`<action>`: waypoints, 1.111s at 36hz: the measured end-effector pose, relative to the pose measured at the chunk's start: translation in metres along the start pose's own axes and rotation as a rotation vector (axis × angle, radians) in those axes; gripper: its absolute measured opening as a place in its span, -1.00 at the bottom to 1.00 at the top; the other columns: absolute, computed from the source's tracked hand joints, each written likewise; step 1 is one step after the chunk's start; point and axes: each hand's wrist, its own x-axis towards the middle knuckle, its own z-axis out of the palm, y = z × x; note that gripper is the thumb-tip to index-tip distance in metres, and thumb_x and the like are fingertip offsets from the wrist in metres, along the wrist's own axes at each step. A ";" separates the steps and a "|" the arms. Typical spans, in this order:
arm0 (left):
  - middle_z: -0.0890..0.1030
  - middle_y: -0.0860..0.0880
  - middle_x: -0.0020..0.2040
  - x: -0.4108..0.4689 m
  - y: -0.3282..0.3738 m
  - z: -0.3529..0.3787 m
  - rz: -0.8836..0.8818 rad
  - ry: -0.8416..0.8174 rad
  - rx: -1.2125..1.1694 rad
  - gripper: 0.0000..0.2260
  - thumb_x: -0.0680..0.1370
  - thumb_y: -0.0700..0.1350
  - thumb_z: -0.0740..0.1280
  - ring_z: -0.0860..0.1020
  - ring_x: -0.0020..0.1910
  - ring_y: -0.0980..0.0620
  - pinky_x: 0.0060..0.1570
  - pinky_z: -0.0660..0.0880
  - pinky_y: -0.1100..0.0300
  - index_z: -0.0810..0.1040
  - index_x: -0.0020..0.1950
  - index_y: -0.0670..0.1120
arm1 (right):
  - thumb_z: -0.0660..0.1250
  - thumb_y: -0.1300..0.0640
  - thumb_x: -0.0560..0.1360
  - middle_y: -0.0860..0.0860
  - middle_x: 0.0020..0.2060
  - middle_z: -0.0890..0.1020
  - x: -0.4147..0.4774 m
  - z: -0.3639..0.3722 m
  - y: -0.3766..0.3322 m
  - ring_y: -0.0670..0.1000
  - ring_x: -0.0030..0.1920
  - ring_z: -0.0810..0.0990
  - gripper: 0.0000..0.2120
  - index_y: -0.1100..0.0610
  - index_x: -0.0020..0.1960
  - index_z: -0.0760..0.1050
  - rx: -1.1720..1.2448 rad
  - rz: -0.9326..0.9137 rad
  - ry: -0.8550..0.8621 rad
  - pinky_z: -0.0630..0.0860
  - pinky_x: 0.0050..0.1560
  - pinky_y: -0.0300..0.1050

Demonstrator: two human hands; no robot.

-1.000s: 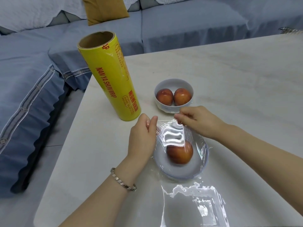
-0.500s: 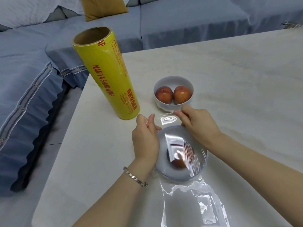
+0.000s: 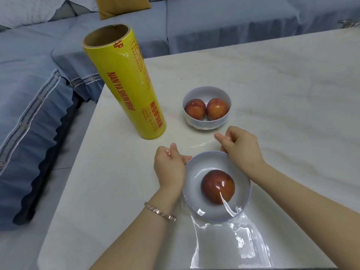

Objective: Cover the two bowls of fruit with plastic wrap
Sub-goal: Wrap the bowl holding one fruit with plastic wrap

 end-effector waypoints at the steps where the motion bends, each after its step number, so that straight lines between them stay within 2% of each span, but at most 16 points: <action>1: 0.56 0.00 -0.51 0.002 -0.001 0.000 -0.057 -0.017 -0.021 -0.75 0.61 -0.13 0.16 0.50 -0.55 0.20 -0.37 0.40 0.29 0.27 -0.26 -0.15 | 0.31 0.03 0.49 -0.05 -0.51 0.55 0.001 0.000 0.001 -0.08 -0.40 0.47 -0.64 0.17 -0.38 0.30 0.003 0.026 -0.004 0.37 -0.27 -0.21; 5: 0.43 0.03 -0.63 0.009 -0.005 -0.003 -0.267 -0.127 -0.053 -0.77 0.52 -0.30 0.18 0.45 -0.60 0.12 -0.52 0.37 0.35 0.28 -0.34 -0.16 | 0.34 0.09 0.48 -0.02 -0.50 0.53 0.004 0.002 0.000 -0.08 -0.43 0.45 -0.64 0.16 -0.41 0.29 0.077 0.174 -0.060 0.37 -0.31 -0.21; 8: 0.26 0.04 -0.68 0.018 -0.006 -0.004 -0.332 -0.244 0.074 -0.67 0.42 -0.38 0.23 0.26 -0.67 0.06 -0.61 0.19 0.36 0.21 -0.47 -0.13 | 0.37 0.14 0.45 -0.01 -0.50 0.46 0.006 0.003 0.001 -0.06 -0.43 0.41 -0.63 0.16 -0.44 0.30 0.160 0.286 -0.097 0.37 -0.33 -0.22; 13: 0.32 -0.04 -0.69 0.032 0.001 -0.007 -0.377 -0.491 0.327 -0.62 0.41 -0.14 0.40 0.27 -0.68 0.02 -0.59 0.21 0.38 0.30 -0.52 -0.13 | 0.46 0.09 0.35 0.04 -0.40 0.48 0.007 -0.002 0.000 -0.04 -0.42 0.44 -0.71 0.16 -0.37 0.39 0.205 0.483 -0.306 0.41 -0.41 -0.27; 16: 0.47 -0.05 -0.59 0.035 0.007 -0.009 -0.221 -0.484 0.521 -0.67 0.43 0.03 0.40 0.42 -0.54 -0.04 -0.45 0.33 0.26 0.45 -0.38 -0.17 | 0.40 -0.21 0.34 0.11 -0.16 0.66 0.005 -0.010 -0.001 0.08 -0.23 0.60 -0.52 0.24 -0.10 0.60 0.218 0.634 -0.456 0.54 -0.12 -0.10; 17: 0.56 -0.08 -0.42 0.035 0.009 -0.011 -0.118 -0.435 0.612 -0.69 0.45 0.06 0.38 0.51 -0.40 -0.08 -0.35 0.37 0.21 0.49 -0.22 -0.19 | 0.32 -0.30 0.36 0.14 -0.17 0.64 0.005 -0.013 -0.001 0.10 -0.24 0.57 -0.45 0.22 -0.11 0.62 0.185 0.643 -0.495 0.54 -0.09 -0.06; 19: 0.55 -0.13 -0.01 0.033 0.013 -0.018 0.112 -0.303 0.877 -0.65 0.52 0.09 0.31 0.55 -0.02 -0.17 -0.16 0.35 0.11 0.42 0.10 -0.17 | 0.18 -0.38 0.38 0.14 -0.35 0.53 0.003 -0.020 -0.001 0.06 -0.38 0.42 -0.42 0.12 -0.37 0.58 0.159 0.634 -0.538 0.45 -0.27 -0.13; 21: 0.45 -0.14 0.18 0.028 0.017 -0.027 0.289 -0.219 0.961 -0.66 0.55 0.06 0.26 0.47 0.14 -0.20 -0.08 0.35 0.07 0.37 0.22 -0.10 | 0.16 -0.36 0.40 0.04 -0.48 0.41 0.001 -0.027 0.000 -0.01 -0.47 0.31 -0.41 0.08 -0.54 0.47 0.191 0.635 -0.589 0.30 -0.43 -0.23; 23: 0.41 -0.12 0.25 0.018 0.019 -0.031 0.441 -0.210 0.805 -0.65 0.55 0.02 0.28 0.41 0.23 -0.14 0.06 0.35 0.07 0.40 0.27 -0.09 | 0.28 -0.21 0.43 0.05 -0.40 0.46 0.000 -0.034 0.005 -0.03 -0.41 0.38 -0.59 0.12 -0.33 0.54 0.254 0.594 -0.644 0.37 -0.40 -0.28; 25: 0.38 -0.06 0.33 0.003 0.025 -0.031 0.560 -0.324 0.650 -0.57 0.51 0.04 0.32 0.35 0.33 -0.03 0.22 0.24 0.23 0.39 0.32 -0.10 | 0.35 -0.06 0.43 0.08 -0.30 0.49 -0.002 -0.038 0.008 -0.02 -0.32 0.45 -0.73 0.16 -0.11 0.53 0.317 0.548 -0.672 0.44 -0.31 -0.27; 27: 0.23 0.01 0.48 -0.017 0.031 -0.027 0.574 -0.598 0.605 -0.33 0.45 0.13 0.37 0.19 0.45 0.07 0.29 0.06 0.40 0.22 0.46 -0.06 | 0.35 0.01 0.45 0.04 -0.34 0.49 -0.003 -0.038 0.008 -0.04 -0.33 0.45 -0.81 0.15 -0.16 0.51 0.369 0.506 -0.638 0.42 -0.29 -0.25; 30: -0.17 0.08 0.56 -0.039 0.027 -0.021 0.597 -0.845 0.833 0.08 0.29 0.33 0.41 -0.17 0.52 0.12 0.48 -0.16 0.18 -0.20 0.53 -0.01 | 0.29 0.05 0.50 -0.02 -0.43 0.46 -0.004 -0.036 0.002 -0.07 -0.39 0.40 -0.73 0.10 -0.34 0.42 0.443 0.424 -0.519 0.36 -0.30 -0.24; 32: -0.34 0.06 0.52 -0.043 0.018 -0.019 0.675 -0.837 1.008 0.21 0.20 0.45 0.36 -0.37 0.48 0.09 0.49 -0.24 0.00 -0.36 0.49 -0.01 | 0.25 0.08 0.53 0.00 -0.46 0.46 -0.006 -0.033 -0.003 -0.07 -0.42 0.37 -0.69 0.11 -0.37 0.38 0.431 0.330 -0.403 0.35 -0.35 -0.29; 34: -0.40 0.05 0.50 -0.042 0.010 -0.020 0.732 -0.795 1.057 0.26 0.16 0.49 0.34 -0.44 0.45 0.08 0.48 -0.27 -0.03 -0.42 0.47 -0.04 | 0.23 0.10 0.54 -0.01 -0.53 0.44 -0.009 -0.029 -0.006 -0.08 -0.49 0.35 -0.68 0.12 -0.37 0.35 0.343 0.215 -0.287 0.33 -0.40 -0.31; 37: -0.36 0.05 0.51 -0.041 0.005 -0.020 0.765 -0.757 1.031 0.28 0.15 0.49 0.35 -0.39 0.47 0.09 0.48 -0.25 0.00 -0.42 0.47 -0.07 | 0.22 0.02 0.54 0.01 -0.54 0.44 -0.015 -0.025 -0.005 -0.09 -0.51 0.35 -0.72 0.14 -0.29 0.37 0.148 0.096 -0.144 0.32 -0.36 -0.21; 40: -0.29 0.05 0.53 -0.042 0.003 -0.020 0.790 -0.742 0.999 0.26 0.16 0.48 0.35 -0.31 0.50 0.09 0.49 -0.21 0.03 -0.37 0.49 -0.07 | 0.20 0.01 0.54 0.01 -0.53 0.42 -0.018 -0.025 -0.003 -0.08 -0.45 0.37 -0.74 0.16 -0.23 0.39 0.027 -0.033 -0.018 0.27 -0.39 -0.28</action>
